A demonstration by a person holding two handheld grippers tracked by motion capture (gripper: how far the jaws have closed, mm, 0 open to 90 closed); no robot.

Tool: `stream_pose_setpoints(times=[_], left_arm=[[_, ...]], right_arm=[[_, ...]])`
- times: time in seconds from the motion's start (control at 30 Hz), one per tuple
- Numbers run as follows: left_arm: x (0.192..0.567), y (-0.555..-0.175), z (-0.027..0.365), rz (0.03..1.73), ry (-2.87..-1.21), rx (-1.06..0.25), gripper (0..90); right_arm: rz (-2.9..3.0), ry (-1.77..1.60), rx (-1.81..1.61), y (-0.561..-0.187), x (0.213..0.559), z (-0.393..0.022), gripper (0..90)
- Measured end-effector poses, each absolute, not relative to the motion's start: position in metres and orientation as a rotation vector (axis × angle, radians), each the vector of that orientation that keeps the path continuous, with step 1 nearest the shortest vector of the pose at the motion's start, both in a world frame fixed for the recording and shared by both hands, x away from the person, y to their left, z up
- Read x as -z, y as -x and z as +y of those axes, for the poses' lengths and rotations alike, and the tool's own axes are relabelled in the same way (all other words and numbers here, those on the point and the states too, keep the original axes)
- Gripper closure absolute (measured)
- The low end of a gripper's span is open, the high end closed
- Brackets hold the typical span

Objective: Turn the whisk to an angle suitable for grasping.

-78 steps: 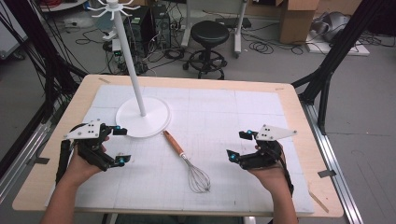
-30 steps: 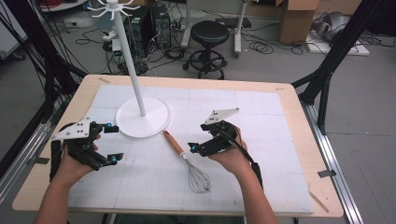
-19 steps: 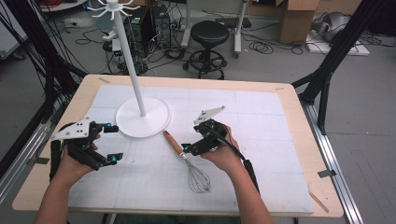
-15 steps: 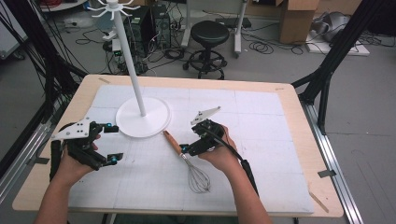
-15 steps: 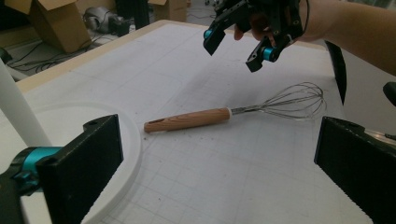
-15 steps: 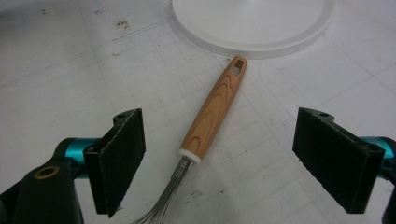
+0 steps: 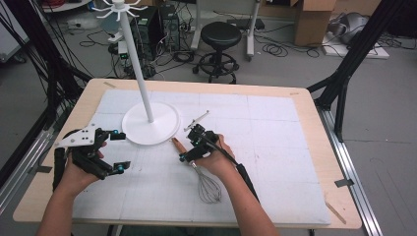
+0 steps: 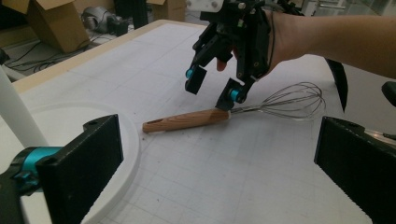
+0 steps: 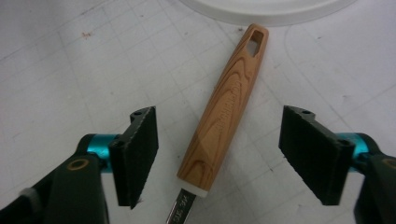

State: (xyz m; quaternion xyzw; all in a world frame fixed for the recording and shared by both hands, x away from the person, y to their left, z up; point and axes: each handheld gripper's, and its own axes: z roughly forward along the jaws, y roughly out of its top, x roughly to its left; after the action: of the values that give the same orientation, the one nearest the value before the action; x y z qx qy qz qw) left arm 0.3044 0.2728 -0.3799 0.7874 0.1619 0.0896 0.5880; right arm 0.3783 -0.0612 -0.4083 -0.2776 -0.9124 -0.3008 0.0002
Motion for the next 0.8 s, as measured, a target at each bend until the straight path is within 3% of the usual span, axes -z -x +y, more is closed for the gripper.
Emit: stream_pose_setpoints(times=[0.47,0.8], left_arm=[[0.38,-0.304,0.272,0.375,-1.832,-0.205,1.7],[0.379,-0.303,0.272,0.37,-1.835,-0.206,1.7]], right_arm=[[-2.963,0.919,0.701,-0.374,0.418,-0.045,56.6],[-2.993,0.956,0.604,-0.374,0.416,-0.041,62.3]])
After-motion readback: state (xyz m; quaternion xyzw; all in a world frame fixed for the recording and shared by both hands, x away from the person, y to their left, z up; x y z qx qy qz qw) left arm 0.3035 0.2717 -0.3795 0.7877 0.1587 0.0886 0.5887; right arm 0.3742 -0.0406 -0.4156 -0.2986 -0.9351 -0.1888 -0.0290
